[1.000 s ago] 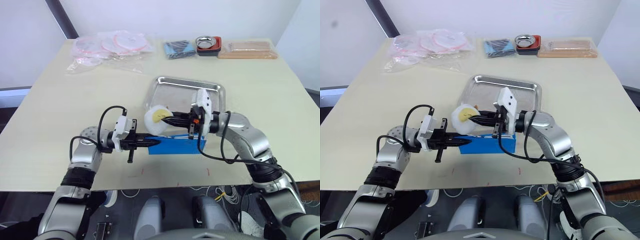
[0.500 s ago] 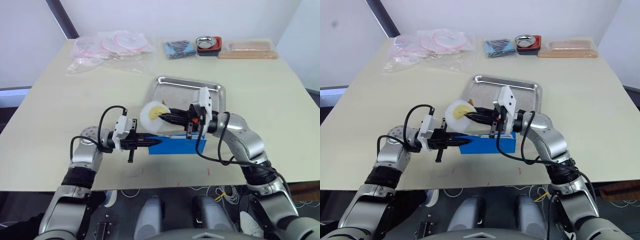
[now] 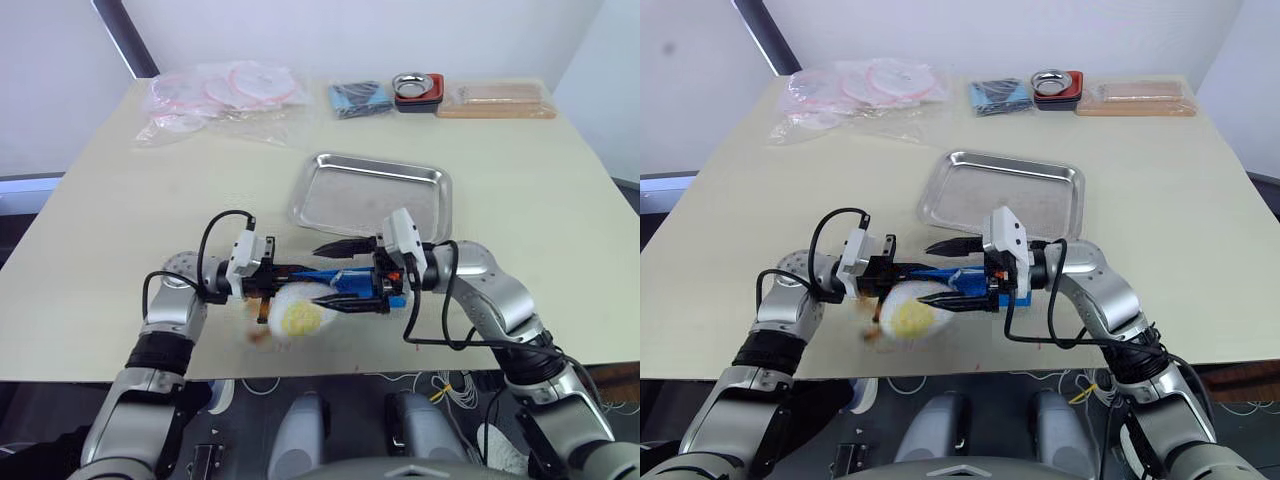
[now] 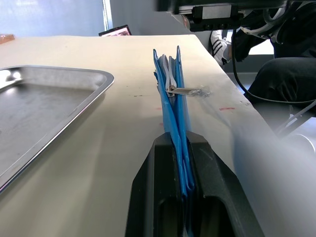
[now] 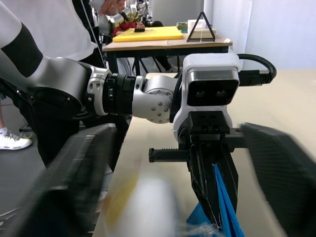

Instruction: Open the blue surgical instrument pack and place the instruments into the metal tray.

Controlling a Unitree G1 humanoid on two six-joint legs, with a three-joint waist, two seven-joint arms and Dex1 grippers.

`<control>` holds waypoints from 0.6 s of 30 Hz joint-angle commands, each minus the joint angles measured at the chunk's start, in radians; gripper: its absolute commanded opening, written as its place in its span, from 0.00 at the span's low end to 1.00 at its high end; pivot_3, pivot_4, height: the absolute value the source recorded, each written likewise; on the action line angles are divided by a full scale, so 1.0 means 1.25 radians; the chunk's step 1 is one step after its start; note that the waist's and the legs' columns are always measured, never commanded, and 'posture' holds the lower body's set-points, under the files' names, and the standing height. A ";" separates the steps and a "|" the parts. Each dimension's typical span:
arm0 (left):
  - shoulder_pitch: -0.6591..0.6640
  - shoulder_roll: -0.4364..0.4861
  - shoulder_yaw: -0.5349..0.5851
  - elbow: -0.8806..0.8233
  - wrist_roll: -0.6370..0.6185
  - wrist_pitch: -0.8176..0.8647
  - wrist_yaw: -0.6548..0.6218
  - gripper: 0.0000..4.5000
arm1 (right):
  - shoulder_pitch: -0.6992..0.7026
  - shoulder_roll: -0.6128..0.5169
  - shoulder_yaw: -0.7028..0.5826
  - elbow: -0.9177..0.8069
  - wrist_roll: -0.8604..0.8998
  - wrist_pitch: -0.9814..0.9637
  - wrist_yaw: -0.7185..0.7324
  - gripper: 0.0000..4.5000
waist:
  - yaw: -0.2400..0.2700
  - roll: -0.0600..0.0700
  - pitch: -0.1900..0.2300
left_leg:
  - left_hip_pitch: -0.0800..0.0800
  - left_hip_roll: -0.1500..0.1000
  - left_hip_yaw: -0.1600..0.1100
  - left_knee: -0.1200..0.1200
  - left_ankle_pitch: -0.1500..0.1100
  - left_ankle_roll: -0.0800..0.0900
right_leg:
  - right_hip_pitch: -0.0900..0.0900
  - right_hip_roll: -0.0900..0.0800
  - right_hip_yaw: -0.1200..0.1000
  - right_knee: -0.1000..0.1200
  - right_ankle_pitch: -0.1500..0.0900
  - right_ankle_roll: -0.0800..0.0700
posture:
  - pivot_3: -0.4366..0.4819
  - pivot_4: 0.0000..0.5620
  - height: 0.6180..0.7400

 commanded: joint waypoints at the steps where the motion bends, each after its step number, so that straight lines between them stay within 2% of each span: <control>1: 0.008 -0.005 -0.028 0.015 0.037 -0.001 -0.033 0.00 | -0.011 0.001 -0.043 -0.030 0.034 0.002 -0.012 0.99 | 0.000 0.000 0.000 | 0.000 0.000 0.000 0.000 0.000 0.000 | 0.000 0.000 0.000 0.000 0.000 0.000 | 0.48 0.27 1.00; 11: -0.002 -0.008 -0.025 0.024 0.038 0.001 -0.033 0.00 | 0.022 -0.134 -0.122 0.013 0.019 -0.016 0.018 0.99 | 0.002 0.000 0.000 | 0.000 0.000 0.000 0.000 0.000 0.000 | 0.000 0.000 0.000 0.000 0.000 0.000 | 0.48 0.27 1.00; 18: -0.009 -0.009 -0.024 0.033 0.039 0.001 -0.033 0.00 | 0.078 -0.198 -0.101 0.088 -0.029 -0.050 0.059 0.99 | 0.000 0.000 0.000 | 0.000 0.000 0.000 0.000 0.000 0.000 | 0.000 0.000 0.000 0.000 -0.001 0.001 | 0.48 0.27 1.00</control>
